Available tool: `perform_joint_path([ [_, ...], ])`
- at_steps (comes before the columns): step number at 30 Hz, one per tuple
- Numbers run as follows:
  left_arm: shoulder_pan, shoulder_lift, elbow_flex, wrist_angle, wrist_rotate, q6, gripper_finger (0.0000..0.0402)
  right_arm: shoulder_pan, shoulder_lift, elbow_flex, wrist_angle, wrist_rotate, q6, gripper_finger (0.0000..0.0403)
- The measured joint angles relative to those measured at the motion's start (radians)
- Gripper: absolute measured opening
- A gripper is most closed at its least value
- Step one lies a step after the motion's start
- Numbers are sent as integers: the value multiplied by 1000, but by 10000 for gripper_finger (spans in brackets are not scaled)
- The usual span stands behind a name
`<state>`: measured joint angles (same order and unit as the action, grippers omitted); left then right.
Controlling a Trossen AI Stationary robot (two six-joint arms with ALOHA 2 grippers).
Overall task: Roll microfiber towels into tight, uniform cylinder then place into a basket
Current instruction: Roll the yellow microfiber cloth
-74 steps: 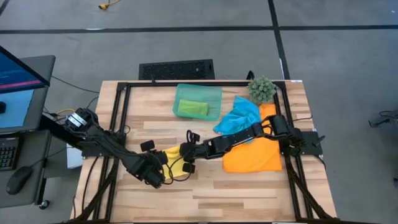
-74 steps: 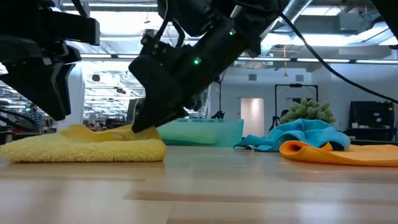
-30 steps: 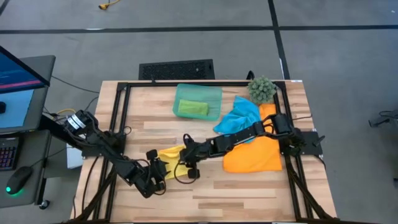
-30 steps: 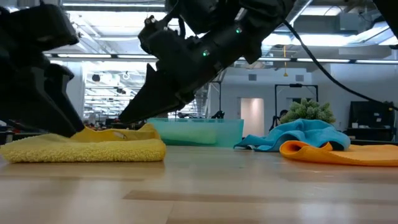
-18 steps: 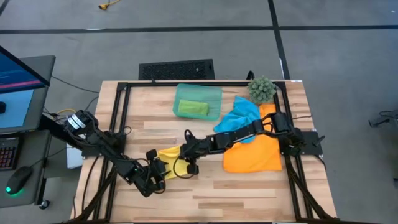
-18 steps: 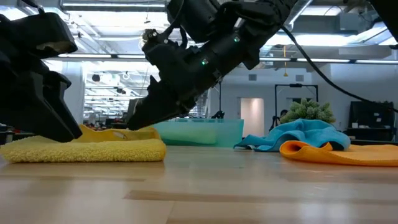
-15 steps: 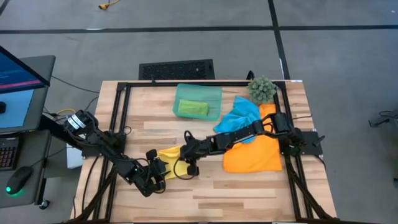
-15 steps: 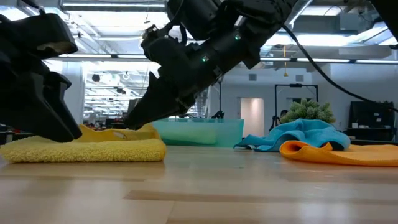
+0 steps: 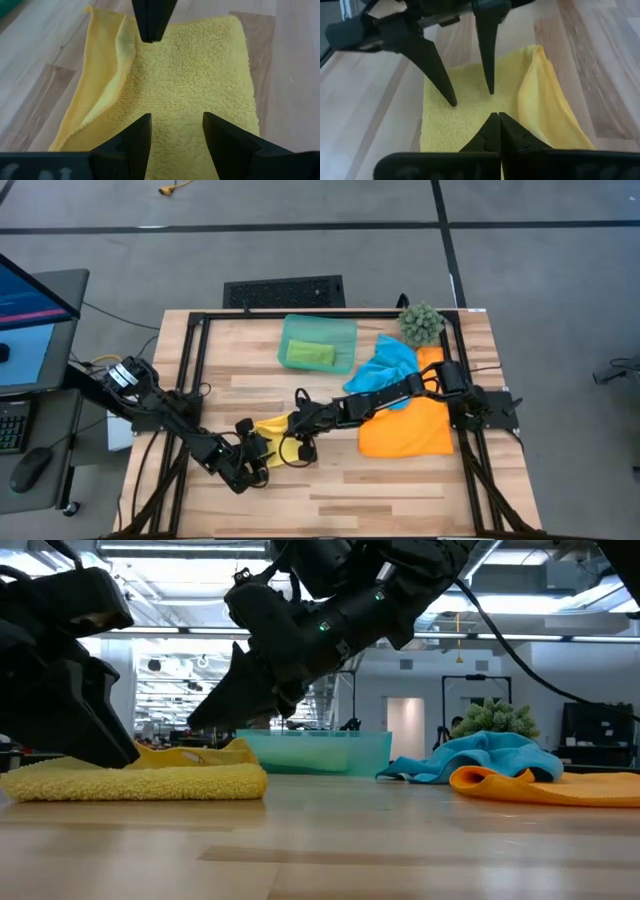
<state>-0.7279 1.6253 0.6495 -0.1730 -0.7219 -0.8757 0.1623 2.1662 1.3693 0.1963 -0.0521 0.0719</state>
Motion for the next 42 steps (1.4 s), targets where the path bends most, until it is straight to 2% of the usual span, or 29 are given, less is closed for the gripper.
perform_joint_path([
  [10, 3, 0, 0, -3, 2, 2, 171, -1, 114, 42, 21, -2, 9, 8],
  [16, 3, 0, 1, -14, 7, -1, 171, -16, 113, 43, 20, 9, 10, 8],
  [20, 3, 0, 1, -26, 7, -1, 171, -18, 112, 43, 14, 64, 15, 10],
  [26, 3, 0, 1, -31, 8, -2, 171, -22, 86, 43, 4, 64, 17, 10],
  [31, 3, 0, 1, -31, 8, -1, 171, -27, 47, 44, -16, 136, 17, 10],
  [34, 3, 0, 1, -31, 8, -1, 171, -36, 45, 44, -25, 125, 32, 10],
  [38, 3, 0, 1, -31, 8, -2, 171, -18, 46, 44, -23, 57, -20, 10],
  [42, 3, 0, 1, -31, 8, -2, 171, 4, 46, 44, -24, 46, -44, 11],
])
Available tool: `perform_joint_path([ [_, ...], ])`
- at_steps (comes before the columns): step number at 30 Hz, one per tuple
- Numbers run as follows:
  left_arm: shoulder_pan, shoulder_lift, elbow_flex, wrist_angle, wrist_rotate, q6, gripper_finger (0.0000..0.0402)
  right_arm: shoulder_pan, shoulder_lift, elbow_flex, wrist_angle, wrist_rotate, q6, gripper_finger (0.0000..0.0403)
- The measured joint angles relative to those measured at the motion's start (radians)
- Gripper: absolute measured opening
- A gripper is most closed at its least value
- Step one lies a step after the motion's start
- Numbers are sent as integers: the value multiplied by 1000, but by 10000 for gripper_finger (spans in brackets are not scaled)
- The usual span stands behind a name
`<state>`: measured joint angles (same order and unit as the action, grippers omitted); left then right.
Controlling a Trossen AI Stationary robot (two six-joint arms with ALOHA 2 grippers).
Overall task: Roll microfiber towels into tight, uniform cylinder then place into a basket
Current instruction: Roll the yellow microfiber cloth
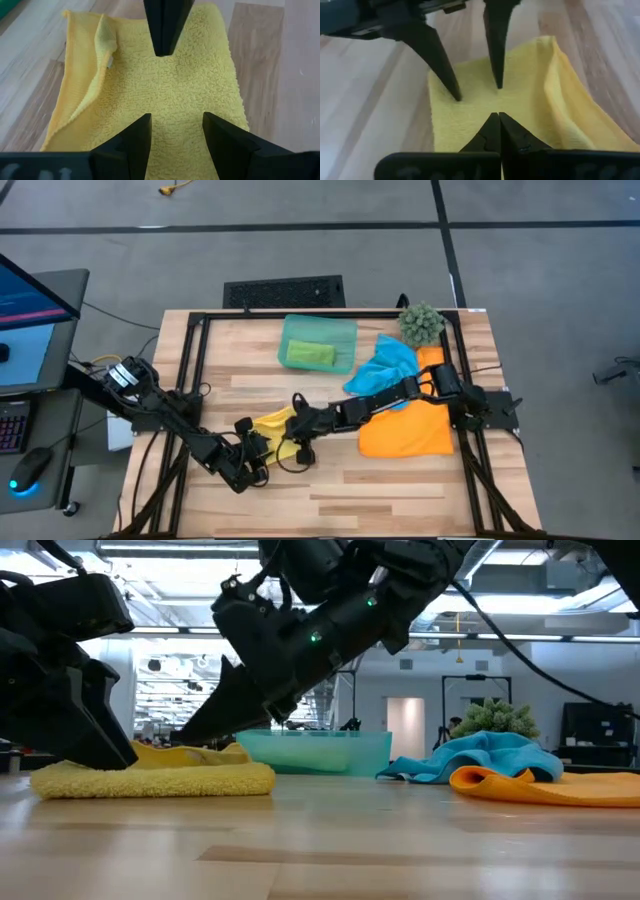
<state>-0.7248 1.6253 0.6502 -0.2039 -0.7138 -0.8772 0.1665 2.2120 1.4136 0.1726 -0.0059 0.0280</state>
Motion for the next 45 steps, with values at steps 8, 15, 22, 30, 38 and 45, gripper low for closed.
perform_joint_path([
  [8, 0, 0, 0, 0, 22, 14, 171, -37, 0, 0, -14, 71, 44, 11],
  [15, 0, 0, 0, 0, 29, 16, 171, -25, 0, 0, 14, -31, -22, 11],
  [22, 0, 0, 0, 0, 28, 16, 171, -29, 3, 0, 54, -12, -3, 11],
  [30, 0, 0, 0, -4, 30, 16, 171, -18, 72, 0, 100, -8, 1, 10],
  [38, 0, 0, 0, -16, 37, 16, 171, -48, 72, 19, 88, 8, 30, 7],
  [45, 0, 0, 0, -16, 53, 14, 171, -64, 72, 19, 64, 109, 51, 8],
])
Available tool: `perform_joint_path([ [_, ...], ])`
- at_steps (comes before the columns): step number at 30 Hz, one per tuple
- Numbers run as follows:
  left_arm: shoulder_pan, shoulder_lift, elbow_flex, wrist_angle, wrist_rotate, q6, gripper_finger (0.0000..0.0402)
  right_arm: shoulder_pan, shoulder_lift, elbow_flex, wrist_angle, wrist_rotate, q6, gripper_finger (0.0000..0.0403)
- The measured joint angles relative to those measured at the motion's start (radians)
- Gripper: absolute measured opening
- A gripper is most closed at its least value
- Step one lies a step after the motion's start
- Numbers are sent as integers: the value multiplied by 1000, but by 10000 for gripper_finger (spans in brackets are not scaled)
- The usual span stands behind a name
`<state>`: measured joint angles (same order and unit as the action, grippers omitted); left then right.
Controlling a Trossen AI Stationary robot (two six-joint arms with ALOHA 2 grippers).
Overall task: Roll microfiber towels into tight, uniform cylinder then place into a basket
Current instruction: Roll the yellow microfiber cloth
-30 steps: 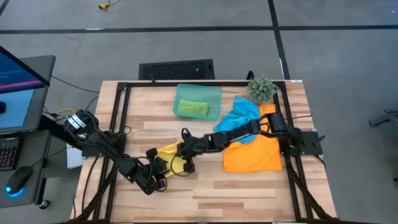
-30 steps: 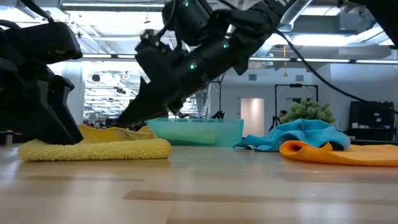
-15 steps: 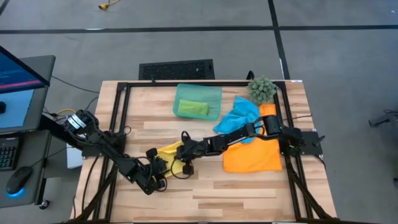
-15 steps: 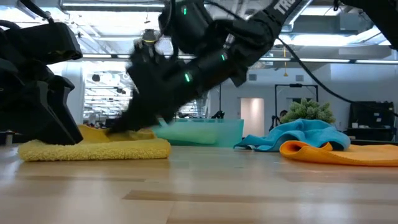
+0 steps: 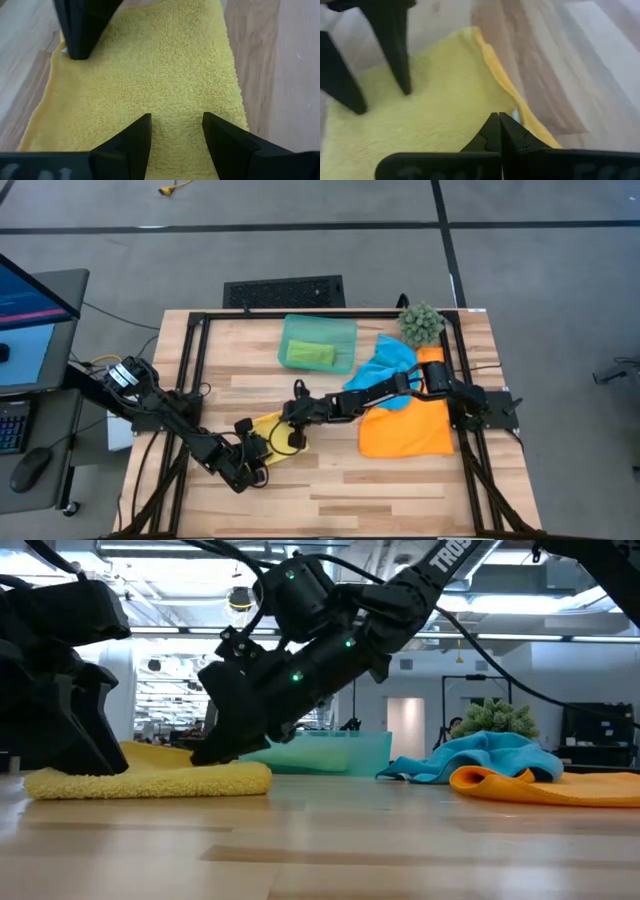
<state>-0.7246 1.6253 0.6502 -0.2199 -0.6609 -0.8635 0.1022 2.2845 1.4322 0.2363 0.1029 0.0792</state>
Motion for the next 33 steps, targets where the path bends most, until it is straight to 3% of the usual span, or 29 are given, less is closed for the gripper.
perform_joint_path([
  [10, 0, 0, 0, 0, 39, 6, 171, -15, 0, 0, -80, 172, 60, 9],
  [19, -9, 0, 0, -7, 34, 40, 171, -11, -35, 1, -88, 162, 43, 19],
  [27, -39, 0, 34, -22, -3, 84, 171, 17, -125, 1, -203, 161, -36, 20],
  [33, -82, 0, 135, -177, -34, 91, 171, 60, -210, 0, -414, 191, -77, 20],
])
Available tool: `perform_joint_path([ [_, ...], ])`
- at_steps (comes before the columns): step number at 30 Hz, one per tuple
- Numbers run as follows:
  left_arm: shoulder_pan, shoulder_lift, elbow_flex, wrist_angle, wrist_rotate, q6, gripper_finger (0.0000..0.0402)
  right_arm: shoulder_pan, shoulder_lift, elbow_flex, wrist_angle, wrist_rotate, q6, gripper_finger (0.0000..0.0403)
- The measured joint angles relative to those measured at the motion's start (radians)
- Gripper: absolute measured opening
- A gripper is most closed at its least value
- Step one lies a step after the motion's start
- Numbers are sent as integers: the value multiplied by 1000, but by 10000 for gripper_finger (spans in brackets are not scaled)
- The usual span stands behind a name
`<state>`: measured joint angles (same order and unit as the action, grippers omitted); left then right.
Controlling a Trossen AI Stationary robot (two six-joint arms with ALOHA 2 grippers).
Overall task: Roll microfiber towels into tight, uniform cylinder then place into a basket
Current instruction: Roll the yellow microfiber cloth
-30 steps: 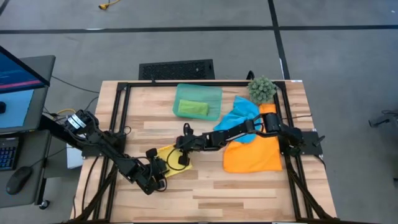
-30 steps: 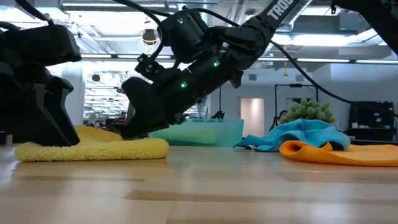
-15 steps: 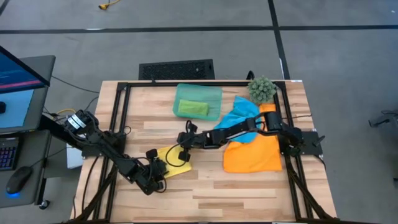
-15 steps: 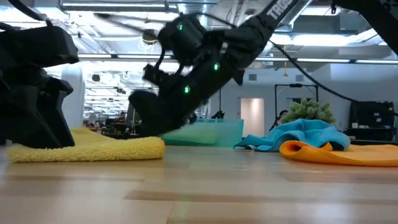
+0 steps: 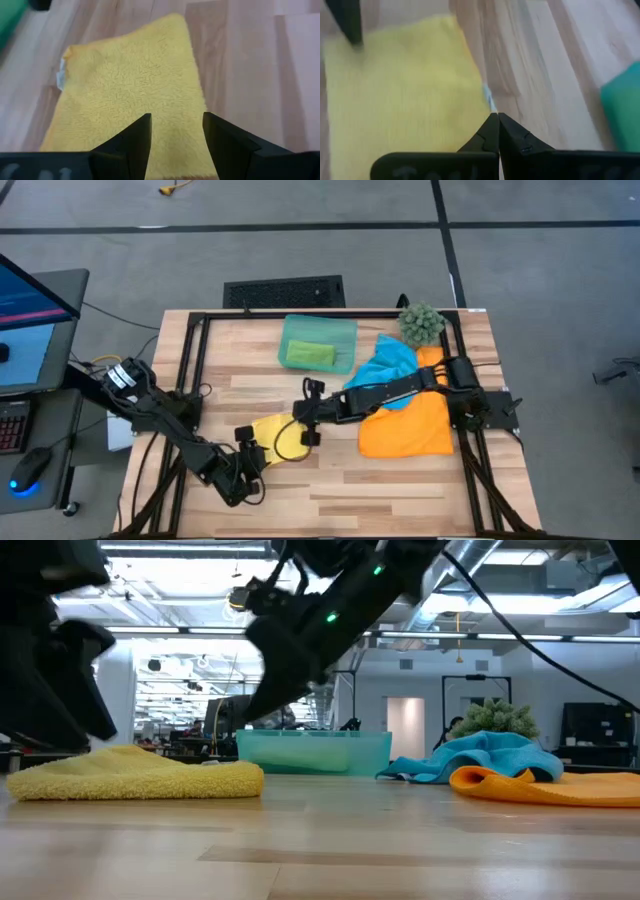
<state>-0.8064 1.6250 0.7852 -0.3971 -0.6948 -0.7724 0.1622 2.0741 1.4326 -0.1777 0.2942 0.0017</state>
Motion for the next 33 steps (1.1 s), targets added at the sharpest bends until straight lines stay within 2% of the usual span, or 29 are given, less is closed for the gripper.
perform_joint_path([
  [3, -39, 0, 55, -91, -30, -19, 171, 37, -32, 0, -89, 63, -11, 17],
  [7, -104, 0, 94, -134, -52, -25, 171, 98, -54, 0, -219, 122, -4, 15],
  [14, -213, 0, 111, -136, -44, -100, 171, 195, -69, -1, -412, 361, 27, 23],
  [20, -242, 0, 111, -160, 31, -220, 171, 218, -105, -2, -618, 388, 137, 20],
  [24, -240, 0, 111, -173, 79, -266, 171, 235, -158, -36, -785, 412, 281, 17],
  [28, -234, 0, 116, -173, 89, -261, 171, 278, -258, -162, -759, 474, 367, 20],
  [33, -206, 0, 115, -182, 34, -187, 171, 326, -363, -291, -522, 470, 313, 24],
])
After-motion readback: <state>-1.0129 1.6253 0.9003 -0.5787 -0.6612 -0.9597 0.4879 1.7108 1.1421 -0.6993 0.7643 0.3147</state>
